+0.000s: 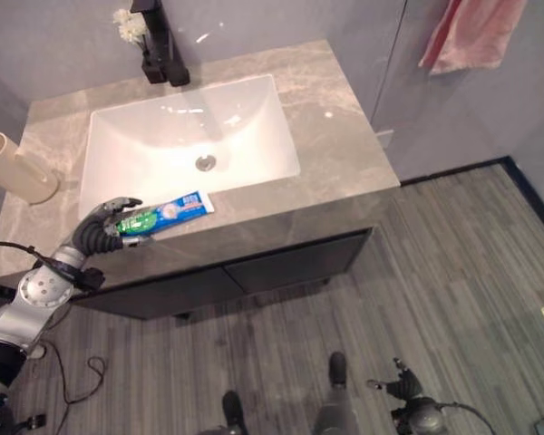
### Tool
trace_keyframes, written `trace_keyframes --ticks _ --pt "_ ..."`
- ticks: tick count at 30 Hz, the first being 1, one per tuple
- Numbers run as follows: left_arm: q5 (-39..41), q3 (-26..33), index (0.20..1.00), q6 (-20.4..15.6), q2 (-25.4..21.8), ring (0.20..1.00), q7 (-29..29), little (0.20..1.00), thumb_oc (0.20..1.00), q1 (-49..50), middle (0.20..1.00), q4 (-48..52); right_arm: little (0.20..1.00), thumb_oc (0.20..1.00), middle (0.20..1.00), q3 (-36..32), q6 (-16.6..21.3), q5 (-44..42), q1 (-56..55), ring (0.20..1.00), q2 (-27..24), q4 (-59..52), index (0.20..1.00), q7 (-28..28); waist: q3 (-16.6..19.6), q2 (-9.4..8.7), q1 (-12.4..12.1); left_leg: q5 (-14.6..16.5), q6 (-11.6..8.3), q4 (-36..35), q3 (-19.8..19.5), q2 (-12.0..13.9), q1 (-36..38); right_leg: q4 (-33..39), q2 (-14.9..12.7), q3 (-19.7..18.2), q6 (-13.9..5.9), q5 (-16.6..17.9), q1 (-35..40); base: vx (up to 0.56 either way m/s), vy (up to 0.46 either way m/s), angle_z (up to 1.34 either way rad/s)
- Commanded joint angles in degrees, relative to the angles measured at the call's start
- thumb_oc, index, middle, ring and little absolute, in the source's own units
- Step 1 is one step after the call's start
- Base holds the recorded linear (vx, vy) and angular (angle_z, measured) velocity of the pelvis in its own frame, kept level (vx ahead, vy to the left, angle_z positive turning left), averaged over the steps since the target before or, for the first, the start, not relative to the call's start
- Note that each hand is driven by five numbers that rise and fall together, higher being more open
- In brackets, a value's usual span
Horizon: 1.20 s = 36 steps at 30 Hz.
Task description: Put brush and paste in cup on sink, flatten towel.
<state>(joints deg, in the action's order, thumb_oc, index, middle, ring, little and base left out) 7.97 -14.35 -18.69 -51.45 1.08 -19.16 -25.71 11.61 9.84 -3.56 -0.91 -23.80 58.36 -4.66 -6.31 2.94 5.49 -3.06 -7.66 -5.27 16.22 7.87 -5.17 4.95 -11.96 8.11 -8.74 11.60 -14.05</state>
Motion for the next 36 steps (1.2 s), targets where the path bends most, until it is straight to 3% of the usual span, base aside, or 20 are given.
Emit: trace_keyframes --ticks 1,5,9,10,12,14,16,18,20,24,26,29,36 --pt "-2.6 -2.6 0.743 -0.8 -1.3 0.743 -1.8 0.743 0.743 0.4 0.743 -1.4 1.0 1.0 1.0 -1.2 0.7 0.0 0.9 1.0 0.0 -0.6 1.0 0.2 -2.2 -2.45 0.5 -1.5 -1.23 0.3 -4.0 1.3 -3.3 0.1 -5.4 1.7 -5.96 2.0 1.3 0.0 0.0 0.0" --pt "-7.5 -4.6 0.674 -1.2 -3.9 0.674 -2.6 0.674 0.674 0.0 0.674 -0.4 1.0 1.0 1.0 -1.4 0.8 0.2 0.9 1.0 0.0 -0.6 1.0 0.1 -1.9 -2.48 0.5 -1.4 -1.31 0.3 -3.8 1.3 -3.2 0.1 -5.4 1.7 -6.03 1.9 1.3 0.0 0.0 0.0" --pt "-10.4 -6.1 0.802 -1.6 -4.7 0.802 -2.9 0.802 0.802 -0.1 0.802 -1.1 1.0 1.0 1.0 -1.4 1.0 0.3 0.8 1.0 0.2 -0.3 1.0 0.0 -1.7 -2.48 0.5 -1.3 -1.33 0.3 -3.7 1.4 -3.0 0.1 -5.3 1.6 -6.05 1.8 1.4 0.0 0.0 0.0" --pt "-12.3 -7.4 0.912 -1.7 -5.9 0.912 -3.5 0.912 0.912 -0.4 0.912 -0.5 1.0 1.0 1.0 -1.3 0.9 0.5 0.8 1.0 0.2 -0.3 1.0 0.0 -1.5 -2.46 0.5 -1.2 -1.34 0.3 -3.7 1.4 -2.8 0.1 -5.3 1.6 -6.09 1.7 1.6 0.0 0.0 0.0" --pt "-13.4 -7.9 0.909 -1.9 -6.4 0.909 -3.7 0.909 0.909 -0.4 0.909 -0.2 1.0 1.0 1.0 -1.3 1.0 0.6 0.9 1.0 0.1 -0.3 1.0 -0.1 -1.4 -2.4 0.5 -1.1 -1.35 0.3 -3.7 1.4 -2.7 0.1 -5.3 1.6 -6.09 1.7 1.7 0.0 0.0 0.0" --pt "-14.2 -8.2 0.831 -2.1 -6.8 0.831 -3.6 0.831 0.831 -0.3 0.831 -0.2 1.0 1.0 1.0 -1.4 1.0 0.6 0.9 1.0 0.0 -0.6 1.0 -0.1 -1.4 -2.39 0.5 -1.1 -1.38 0.3 -3.6 1.4 -2.6 0.1 -5.3 1.6 -6.1 1.7 1.7 0.0 0.0 0.0" --pt "-15.1 -8.4 0.564 -2.2 -6.7 0.564 -3.4 0.564 0.564 -0.2 0.564 -0.7 1.0 1.0 1.0 -1.4 1.2 0.8 0.6 1.0 0.0 -0.9 1.0 -0.2 -1.2 -2.37 0.5 -1.1 -1.36 0.3 -3.7 1.4 -2.5 0.1 -5.3 1.6 -6.1 1.7 1.7 0.0 0.0 0.0" --pt "-16.0 -8.9 0.467 -2.1 -6.8 0.467 -3.3 0.467 0.467 -0.4 0.467 -1.0 1.0 1.0 1.0 -1.4 1.2 0.6 0.7 1.0 -0.2 -0.8 1.0 -0.2 -1.2 -2.35 0.5 -1.1 -1.38 0.3 -3.6 1.4 -2.5 0.1 -5.2 1.6 -6.08 1.7 1.8 0.0 0.0 0.0" --pt "-15.5 -8.4 0.423 -2.1 -6.5 0.423 -3.6 0.423 0.423 0.2 0.423 -1.0 1.0 1.0 1.0 -1.6 1.0 0.6 0.4 1.0 -0.1 -1.0 1.0 -0.2 -1.0 -2.31 0.6 -0.9 -1.36 0.3 -3.6 1.3 -2.3 0.1 -5.2 1.5 -6.08 1.6 1.9 0.0 0.0 0.0" --pt "-14.4 -7.7 0.551 -1.8 -4.9 0.551 -3.5 0.551 0.551 1.1 0.551 -1.8 1.0 1.0 1.0 -1.9 0.9 0.6 0.1 1.0 -0.1 -0.6 1.0 0.0 -0.8 -2.27 0.7 -0.7 -1.34 0.3 -3.5 1.4 -1.6 0.1 -5.2 1.4 -6.01 1.4 2.5 0.0 0.0 0.0" --pt "-13.7 -7.2 0.548 -1.7 -4.3 0.548 -3.5 0.548 0.548 1.4 0.548 -1.8 1.0 1.0 1.0 -1.8 0.8 0.8 -0.1 1.0 0.0 -0.5 1.0 0.0 -0.7 -2.25 0.7 -0.7 -1.32 0.3 -3.5 1.4 -1.5 0.1 -5.2 1.4 -6.0 1.4 2.5 0.0 0.0 0.0" --pt "-11.2 -6.1 0.614 -1.2 -2.7 0.614 -3.2 0.614 0.614 2.1 0.614 -2.4 1.0 1.0 1.0 -2.0 0.6 0.7 -0.2 1.0 0.1 -0.2 1.0 0.0 -0.6 -2.23 0.7 -0.7 -1.29 0.3 -3.4 1.4 -1.5 0.1 -5.2 1.4 -5.97 1.4 2.6 0.0 0.0 0.0" --pt "-9.8 -4.7 0.62 -0.5 -0.1 0.62 -2.8 0.62 0.62 3.7 0.62 -2.7 1.0 1.0 1.0 -2.4 0.5 0.8 -0.2 1.0 0.1 0.6 1.0 0.0 -0.5 -2.23 0.6 -0.7 -1.24 0.3 -3.4 1.3 -1.2 0.1 -5.2 1.5 -5.82 1.4 2.8 0.0 0.0 0.0"
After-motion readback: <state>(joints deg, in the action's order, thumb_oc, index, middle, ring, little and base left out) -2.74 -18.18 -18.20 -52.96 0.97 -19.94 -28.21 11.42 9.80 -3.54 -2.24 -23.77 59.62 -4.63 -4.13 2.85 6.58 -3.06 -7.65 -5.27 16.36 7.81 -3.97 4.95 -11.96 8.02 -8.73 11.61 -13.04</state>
